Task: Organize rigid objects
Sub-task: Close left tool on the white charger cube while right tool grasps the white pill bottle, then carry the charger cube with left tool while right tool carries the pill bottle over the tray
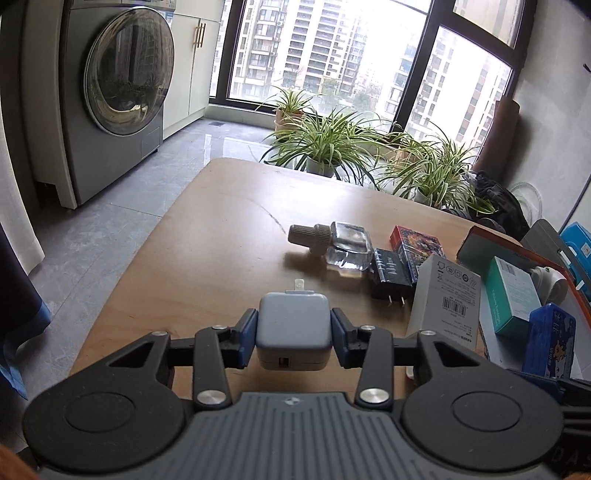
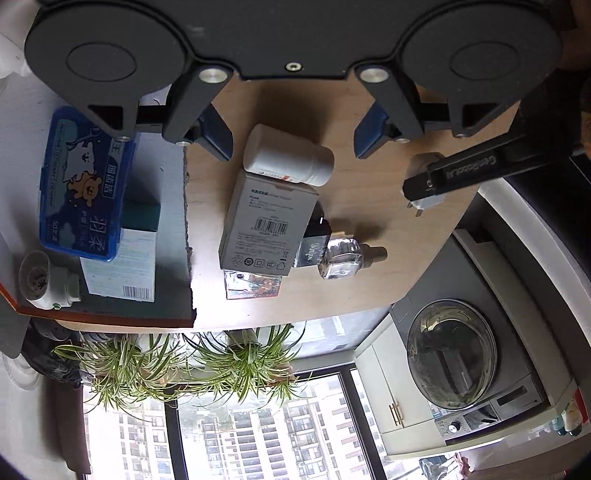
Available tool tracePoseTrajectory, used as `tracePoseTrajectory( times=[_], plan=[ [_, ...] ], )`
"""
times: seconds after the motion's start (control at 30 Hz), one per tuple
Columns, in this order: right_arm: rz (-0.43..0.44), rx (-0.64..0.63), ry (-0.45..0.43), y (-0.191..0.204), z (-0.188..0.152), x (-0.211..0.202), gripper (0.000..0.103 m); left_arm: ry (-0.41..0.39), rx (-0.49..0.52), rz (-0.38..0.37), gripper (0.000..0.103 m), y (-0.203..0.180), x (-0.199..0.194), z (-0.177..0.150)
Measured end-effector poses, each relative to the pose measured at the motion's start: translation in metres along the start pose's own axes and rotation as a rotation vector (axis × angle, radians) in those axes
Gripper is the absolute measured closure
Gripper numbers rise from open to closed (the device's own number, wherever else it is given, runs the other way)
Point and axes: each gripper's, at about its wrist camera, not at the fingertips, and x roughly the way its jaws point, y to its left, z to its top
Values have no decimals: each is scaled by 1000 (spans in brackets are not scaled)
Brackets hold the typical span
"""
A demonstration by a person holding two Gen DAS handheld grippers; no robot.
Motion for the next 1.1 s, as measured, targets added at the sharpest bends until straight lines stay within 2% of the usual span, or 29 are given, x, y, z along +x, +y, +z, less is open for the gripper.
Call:
tracePoseTrajectory(
  times=[0.13, 0.17, 0.2, 0.27, 0.37, 0.5, 0.67, 0.9, 1.1],
  plan=[
    [-66, 32, 9, 9, 2, 25, 18, -7, -36, 3, 61, 12, -11, -2],
    [-93, 24, 9, 11, 1, 28, 29, -9, -38, 3, 61, 13, -12, -1],
    [-103, 16, 3, 14, 1, 29, 29, -12, -38, 3, 61, 13, -14, -1],
    [-103, 12, -6, 16, -1, 25, 34, -19, -41, -1, 61, 13, -17, -1],
    [-85, 3, -13, 16, -2, 14, 34, -23, -49, -18, 61, 13, -20, -2],
    [-70, 9, -38, 7, -5, -12, 34, -29, -42, -37, 61, 4, -26, -4],
    [-82, -16, -118, -7, -11, -61, 34, -42, -30, -69, 61, -14, -40, -6],
    [-158, -9, -207, -44, -21, -123, 34, -62, 22, -151, 61, -63, -60, -14],
    [-244, 38, -248, -90, -31, -161, 34, -49, 74, -241, 61, -109, -66, -24]
  ],
)
